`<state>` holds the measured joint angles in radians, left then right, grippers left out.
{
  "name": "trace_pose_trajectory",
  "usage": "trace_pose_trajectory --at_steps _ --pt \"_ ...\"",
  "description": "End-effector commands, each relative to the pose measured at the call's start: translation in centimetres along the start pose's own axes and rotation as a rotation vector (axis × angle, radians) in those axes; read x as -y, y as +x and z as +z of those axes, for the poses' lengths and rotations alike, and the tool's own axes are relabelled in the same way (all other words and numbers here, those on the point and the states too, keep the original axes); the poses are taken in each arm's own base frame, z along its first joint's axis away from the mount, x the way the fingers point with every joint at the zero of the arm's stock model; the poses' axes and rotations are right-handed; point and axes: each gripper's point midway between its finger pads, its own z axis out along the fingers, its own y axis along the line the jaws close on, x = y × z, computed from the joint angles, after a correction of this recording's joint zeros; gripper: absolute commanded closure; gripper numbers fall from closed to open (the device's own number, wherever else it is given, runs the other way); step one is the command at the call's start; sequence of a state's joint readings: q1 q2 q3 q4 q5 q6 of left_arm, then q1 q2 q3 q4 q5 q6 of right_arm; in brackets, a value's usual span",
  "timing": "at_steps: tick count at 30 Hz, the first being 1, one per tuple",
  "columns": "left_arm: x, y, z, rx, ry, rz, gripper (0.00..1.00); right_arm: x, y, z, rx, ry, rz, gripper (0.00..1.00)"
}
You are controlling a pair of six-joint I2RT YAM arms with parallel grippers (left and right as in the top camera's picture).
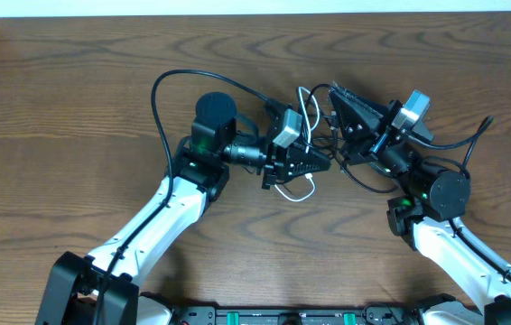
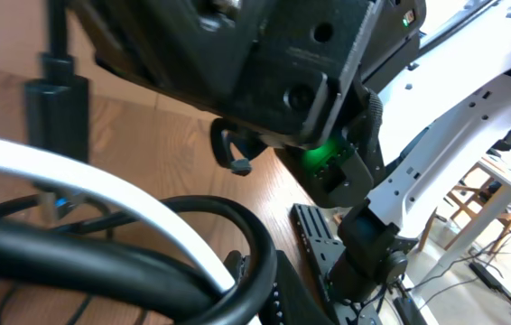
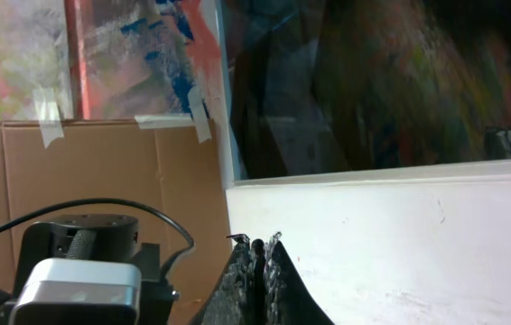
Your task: Untangle cables
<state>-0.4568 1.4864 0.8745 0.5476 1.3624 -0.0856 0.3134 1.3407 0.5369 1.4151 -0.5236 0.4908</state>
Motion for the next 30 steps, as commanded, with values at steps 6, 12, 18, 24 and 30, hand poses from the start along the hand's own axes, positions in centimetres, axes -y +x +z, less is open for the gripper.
trace_pose_trajectory --at_steps 6,12,18,24,30 --pt "0.5 -0.6 0.2 0.003 0.011 0.017 0.92 0.2 -0.5 0.3 0.033 0.027 0.157 0.99" --pt "0.1 -0.7 0.2 0.007 -0.012 0.017 0.93 0.5 -0.1 0.3 0.023 0.034 0.277 0.99" --pt "0.1 -0.8 0.2 0.011 -0.011 0.031 0.93 1.1 3.2 0.4 -0.089 0.093 0.433 0.99" --pt "0.1 -1.4 0.0 0.025 -0.017 0.071 0.92 0.4 5.2 0.5 -0.159 0.095 0.481 0.99" --pt "-2.0 -2.0 -2.8 0.049 -0.103 0.065 0.93 -0.8 5.8 0.3 -0.216 0.02 0.486 0.95"
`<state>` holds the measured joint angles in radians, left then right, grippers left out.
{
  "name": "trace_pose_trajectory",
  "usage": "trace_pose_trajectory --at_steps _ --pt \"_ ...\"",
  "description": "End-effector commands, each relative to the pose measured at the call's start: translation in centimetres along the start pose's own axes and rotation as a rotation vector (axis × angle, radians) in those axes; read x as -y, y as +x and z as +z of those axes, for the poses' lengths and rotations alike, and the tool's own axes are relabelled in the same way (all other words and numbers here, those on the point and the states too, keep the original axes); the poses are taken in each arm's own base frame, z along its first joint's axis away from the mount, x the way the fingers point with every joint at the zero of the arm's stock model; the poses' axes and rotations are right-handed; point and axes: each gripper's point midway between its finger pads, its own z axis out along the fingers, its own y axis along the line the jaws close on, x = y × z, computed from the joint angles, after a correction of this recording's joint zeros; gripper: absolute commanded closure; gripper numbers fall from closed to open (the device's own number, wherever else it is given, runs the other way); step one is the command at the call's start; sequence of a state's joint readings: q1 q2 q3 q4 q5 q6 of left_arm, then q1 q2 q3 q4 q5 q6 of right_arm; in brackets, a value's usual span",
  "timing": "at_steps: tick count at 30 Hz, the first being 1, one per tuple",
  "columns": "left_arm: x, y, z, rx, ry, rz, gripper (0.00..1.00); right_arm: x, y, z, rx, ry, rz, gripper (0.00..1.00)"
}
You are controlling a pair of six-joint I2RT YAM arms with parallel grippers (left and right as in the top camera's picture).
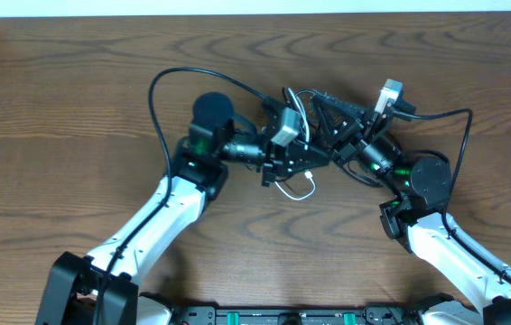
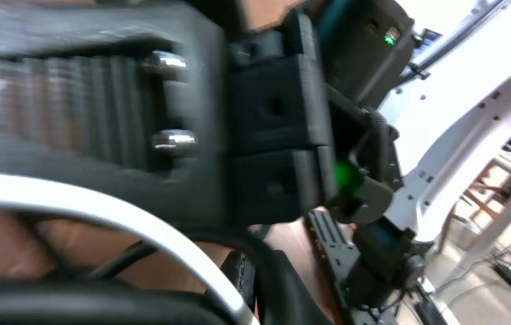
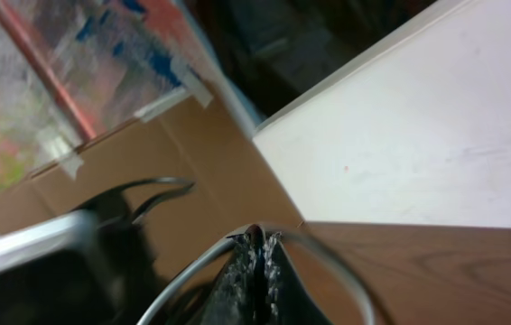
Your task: Untangle cables
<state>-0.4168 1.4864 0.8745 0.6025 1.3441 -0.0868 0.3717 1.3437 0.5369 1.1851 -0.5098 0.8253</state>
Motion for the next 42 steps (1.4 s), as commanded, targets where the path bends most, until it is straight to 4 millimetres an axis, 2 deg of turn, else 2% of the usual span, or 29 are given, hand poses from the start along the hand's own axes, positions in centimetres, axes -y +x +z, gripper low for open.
trace_pose_trajectory --at_steps 1,5,8,15,21,23,25,29,31,37,40,42 --pt "-1.5 -1.2 -2.2 0.027 -0.071 0.004 0.92 -0.9 1.0 0.0 -0.068 -0.062 0.003 0.91" --pt "-3.0 -2.3 -4.9 0.064 -0.138 -0.029 0.93 -0.7 1.5 -0.4 -0.111 -0.075 -0.032 0.62" --pt "-3.0 -2.9 -5.6 0.076 -0.139 -0.01 0.92 0.4 2.3 -0.5 -0.144 -0.034 -0.006 0.46" --pt "-2.6 -3.0 -5.6 0.074 -0.122 0.007 0.92 1.5 3.3 -0.6 -0.181 0.002 -0.08 0.21" --pt "-2.3 -2.8 -5.6 0.066 -0.1 0.0 0.92 2.8 1.8 -1.2 -0.144 0.041 -0.129 0.05" --pt "-1.9 -2.6 -5.5 0.058 -0.079 -0.004 0.92 3.4 0.7 -1.6 -0.116 0.058 -0.147 0.01" --pt "-1.6 -2.5 -5.5 0.053 -0.062 -0.004 0.92 3.6 -0.7 -1.9 -0.077 0.061 -0.166 0.01" --pt "-1.6 -2.5 -5.5 0.052 -0.059 -0.004 0.93 3.0 -2.5 -2.2 -0.02 0.034 -0.183 0.01" --pt "-1.7 -2.5 -5.5 0.053 -0.063 -0.004 0.92 2.5 -2.1 -2.2 -0.04 0.008 -0.187 0.05" --pt "-1.4 -2.5 -5.2 0.049 -0.049 0.0 0.92 0.4 0.5 -2.7 -0.176 -0.139 -0.258 0.05" --pt "0.5 -1.9 -4.9 0.02 0.061 0.152 0.92 -0.1 1.0 -2.8 -0.203 -0.169 -0.26 0.07" --pt "0.7 -1.8 -5.0 0.019 0.069 0.182 0.92 -0.1 1.0 -2.8 -0.204 -0.17 -0.26 0.08"
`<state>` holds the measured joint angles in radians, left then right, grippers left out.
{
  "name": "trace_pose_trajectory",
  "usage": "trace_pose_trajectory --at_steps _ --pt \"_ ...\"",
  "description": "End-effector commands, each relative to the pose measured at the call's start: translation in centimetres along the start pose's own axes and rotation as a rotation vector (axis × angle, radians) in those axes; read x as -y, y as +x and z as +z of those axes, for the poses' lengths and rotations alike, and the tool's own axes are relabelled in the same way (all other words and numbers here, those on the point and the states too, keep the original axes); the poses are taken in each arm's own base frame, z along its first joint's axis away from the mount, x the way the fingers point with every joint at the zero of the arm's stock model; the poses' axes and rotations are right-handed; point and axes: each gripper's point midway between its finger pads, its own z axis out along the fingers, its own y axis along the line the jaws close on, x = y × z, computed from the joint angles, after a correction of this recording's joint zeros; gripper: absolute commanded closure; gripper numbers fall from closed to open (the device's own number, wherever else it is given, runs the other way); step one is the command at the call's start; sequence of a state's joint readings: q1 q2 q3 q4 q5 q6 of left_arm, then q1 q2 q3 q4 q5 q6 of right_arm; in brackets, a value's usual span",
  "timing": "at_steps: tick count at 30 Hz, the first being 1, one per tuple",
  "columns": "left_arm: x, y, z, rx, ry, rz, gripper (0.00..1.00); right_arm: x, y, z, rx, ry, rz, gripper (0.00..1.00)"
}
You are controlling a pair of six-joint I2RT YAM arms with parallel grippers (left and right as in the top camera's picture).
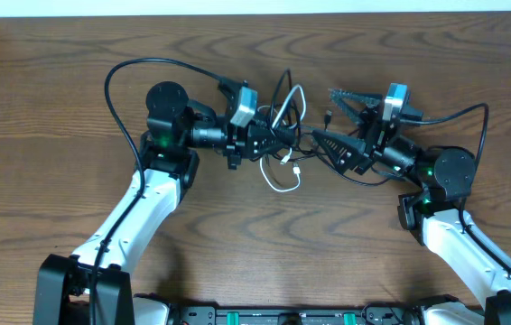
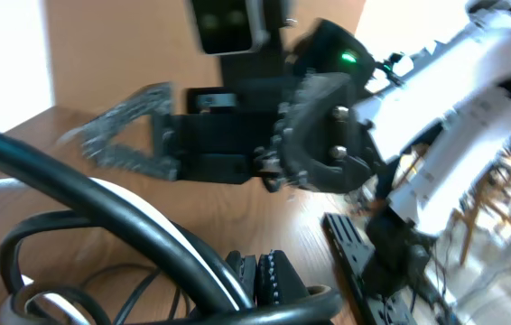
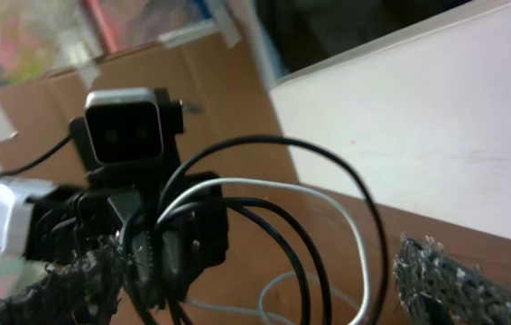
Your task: Untangle cables
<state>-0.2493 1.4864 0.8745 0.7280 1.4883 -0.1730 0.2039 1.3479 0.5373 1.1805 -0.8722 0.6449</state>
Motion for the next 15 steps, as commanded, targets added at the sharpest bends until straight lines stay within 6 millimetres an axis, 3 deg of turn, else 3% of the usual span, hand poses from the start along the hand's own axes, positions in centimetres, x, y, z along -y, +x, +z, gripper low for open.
trace_pose_trajectory --at_steps 1,11,15 --pt "1.7 -0.2 0.0 -0.013 0.088 0.163 0.92 -0.7 0.2 -0.1 -0.028 -0.047 -0.041 0.08" --pt "2.3 0.1 0.9 -0.015 0.117 0.204 0.92 0.9 -1.2 -0.2 0.044 0.05 -0.126 0.16" --pt "3.9 0.4 2.8 -0.022 0.186 0.204 0.93 1.5 -1.1 -0.3 0.041 0.078 -0.214 0.11"
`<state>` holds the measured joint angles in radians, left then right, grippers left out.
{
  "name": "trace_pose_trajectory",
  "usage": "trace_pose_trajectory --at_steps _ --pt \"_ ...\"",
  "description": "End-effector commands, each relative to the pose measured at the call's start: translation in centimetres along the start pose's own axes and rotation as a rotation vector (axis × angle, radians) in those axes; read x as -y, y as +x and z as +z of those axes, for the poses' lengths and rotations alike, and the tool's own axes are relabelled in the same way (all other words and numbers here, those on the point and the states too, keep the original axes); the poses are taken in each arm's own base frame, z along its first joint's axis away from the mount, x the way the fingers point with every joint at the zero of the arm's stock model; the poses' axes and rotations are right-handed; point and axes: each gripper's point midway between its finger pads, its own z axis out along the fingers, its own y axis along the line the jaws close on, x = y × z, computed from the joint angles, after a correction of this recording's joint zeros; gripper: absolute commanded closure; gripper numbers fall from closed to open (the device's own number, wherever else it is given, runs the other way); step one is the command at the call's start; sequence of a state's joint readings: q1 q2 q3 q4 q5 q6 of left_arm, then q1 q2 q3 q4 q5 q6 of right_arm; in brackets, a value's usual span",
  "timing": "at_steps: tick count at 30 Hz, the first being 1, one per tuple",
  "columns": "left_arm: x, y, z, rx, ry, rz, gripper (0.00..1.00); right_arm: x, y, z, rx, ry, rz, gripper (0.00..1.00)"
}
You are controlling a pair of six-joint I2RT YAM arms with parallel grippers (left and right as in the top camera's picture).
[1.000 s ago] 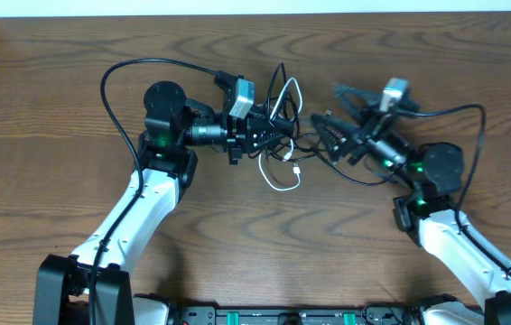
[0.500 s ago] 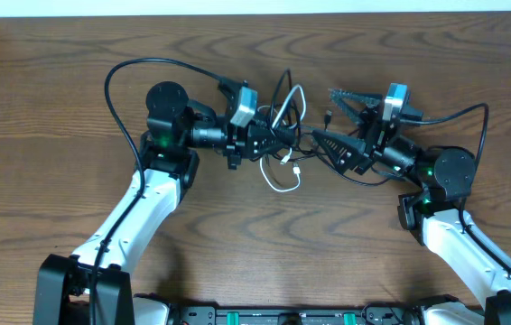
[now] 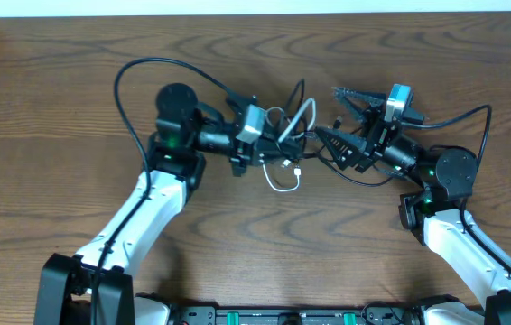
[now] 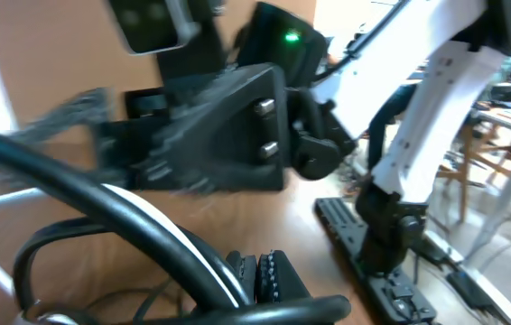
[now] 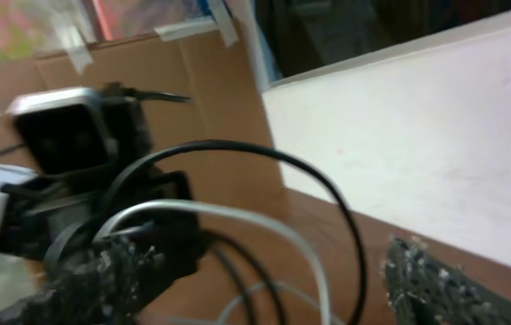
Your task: Untangle cables
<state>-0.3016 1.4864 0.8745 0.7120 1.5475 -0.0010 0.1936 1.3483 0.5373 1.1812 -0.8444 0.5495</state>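
Note:
A tangle of thin black cable and white cable lies mid-table between the arms. My left gripper is shut on the tangle; in the left wrist view its jaws are pressed together with a thick black cable crossing them. My right gripper faces the tangle from the right, wide open and holding nothing. In the right wrist view its fingers stand far apart, with the black loop and white loop ahead of them.
The wooden table ends at a white wall along its far edge. Each arm trails its own black lead: one arcs over the left arm, one off the right wrist. Cardboard shows behind the left arm in the right wrist view.
My left gripper has shifted a little right, toward the right gripper, carrying the tangle with it. The right gripper stays open in about the same place.
At first both grippers were close together over the tangle at mid-table, the right one shut. A second later the right was still shut, pressed nearer the left. Then the left held the tangle further left and back, and the right stood open and apart, as now.

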Motion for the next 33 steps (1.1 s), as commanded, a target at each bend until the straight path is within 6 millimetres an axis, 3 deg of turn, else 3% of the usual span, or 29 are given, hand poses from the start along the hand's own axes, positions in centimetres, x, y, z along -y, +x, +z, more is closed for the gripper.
trace_pose_trajectory --at_steps 1,4,13,20,27,33 --pt "2.0 -0.5 2.0 -0.002 0.094 0.049 0.92 0.9 -0.6 0.0 0.021 0.046 -0.144 0.08" --pt "2.9 -0.4 3.1 -0.003 0.134 0.048 0.92 1.1 -0.9 0.0 0.033 0.062 -0.184 0.01" --pt "2.3 0.4 3.0 -0.008 0.126 0.002 0.93 0.0 -4.8 -0.5 0.197 0.066 -0.231 0.01" --pt "2.5 0.5 3.2 -0.01 0.135 -0.005 0.92 0.3 -5.2 -0.6 0.214 0.09 -0.228 0.01" --pt "2.5 1.0 3.3 -0.017 0.137 -0.066 0.92 2.4 -6.9 -1.3 0.311 0.213 -0.147 0.01" --pt "3.0 1.1 3.9 -0.018 0.157 -0.046 0.92 2.8 -6.0 -1.1 0.276 0.216 -0.118 0.01"
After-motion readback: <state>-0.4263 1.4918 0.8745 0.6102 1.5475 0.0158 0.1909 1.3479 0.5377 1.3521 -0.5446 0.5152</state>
